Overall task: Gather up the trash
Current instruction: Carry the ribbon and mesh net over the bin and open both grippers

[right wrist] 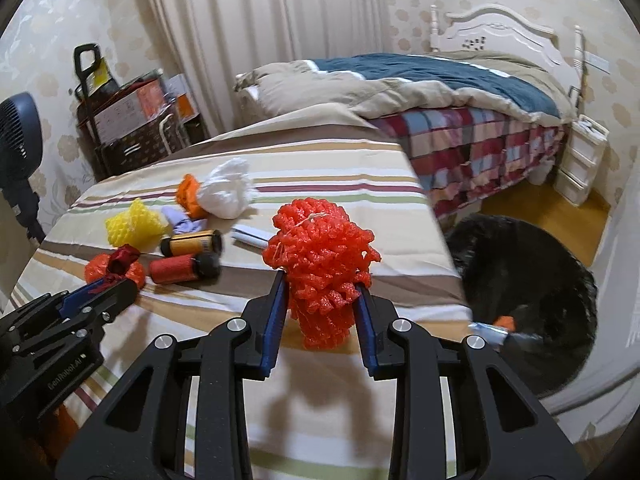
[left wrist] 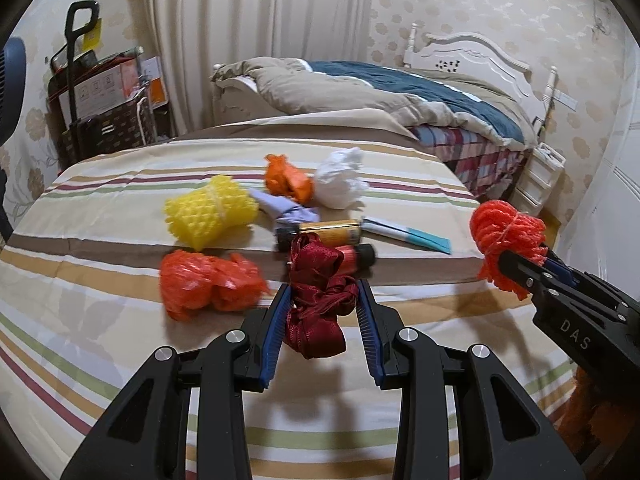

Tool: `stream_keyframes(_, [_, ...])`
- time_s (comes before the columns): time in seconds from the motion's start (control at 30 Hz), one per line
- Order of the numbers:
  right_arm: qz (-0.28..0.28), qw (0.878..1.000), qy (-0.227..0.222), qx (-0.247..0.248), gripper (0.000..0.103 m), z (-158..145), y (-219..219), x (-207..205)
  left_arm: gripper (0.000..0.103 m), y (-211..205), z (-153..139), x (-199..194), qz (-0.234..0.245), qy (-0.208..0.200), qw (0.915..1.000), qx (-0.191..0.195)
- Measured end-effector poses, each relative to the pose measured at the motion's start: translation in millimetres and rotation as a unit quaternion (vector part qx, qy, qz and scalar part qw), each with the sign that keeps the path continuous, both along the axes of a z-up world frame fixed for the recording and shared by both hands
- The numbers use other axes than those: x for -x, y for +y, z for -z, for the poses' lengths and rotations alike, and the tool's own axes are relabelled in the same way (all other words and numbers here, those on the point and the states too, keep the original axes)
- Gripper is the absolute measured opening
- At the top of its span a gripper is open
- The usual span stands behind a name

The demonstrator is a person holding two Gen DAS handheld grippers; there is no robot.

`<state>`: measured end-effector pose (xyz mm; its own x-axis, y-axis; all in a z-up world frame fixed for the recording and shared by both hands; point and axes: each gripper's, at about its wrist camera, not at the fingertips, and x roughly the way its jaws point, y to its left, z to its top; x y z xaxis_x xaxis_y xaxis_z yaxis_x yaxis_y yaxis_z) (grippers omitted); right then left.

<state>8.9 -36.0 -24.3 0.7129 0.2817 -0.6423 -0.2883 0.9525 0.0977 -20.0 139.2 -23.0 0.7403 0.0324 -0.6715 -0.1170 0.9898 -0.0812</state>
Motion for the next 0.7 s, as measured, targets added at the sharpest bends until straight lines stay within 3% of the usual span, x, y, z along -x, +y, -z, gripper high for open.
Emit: stream_keyframes(0.7, [0.135,0.991,-0.010,0.003,0.031,4.9,-129.9,-12.6,0.035,-130.5,-8.8,-49.3,0.131,-0.020,0.9911,0.006])
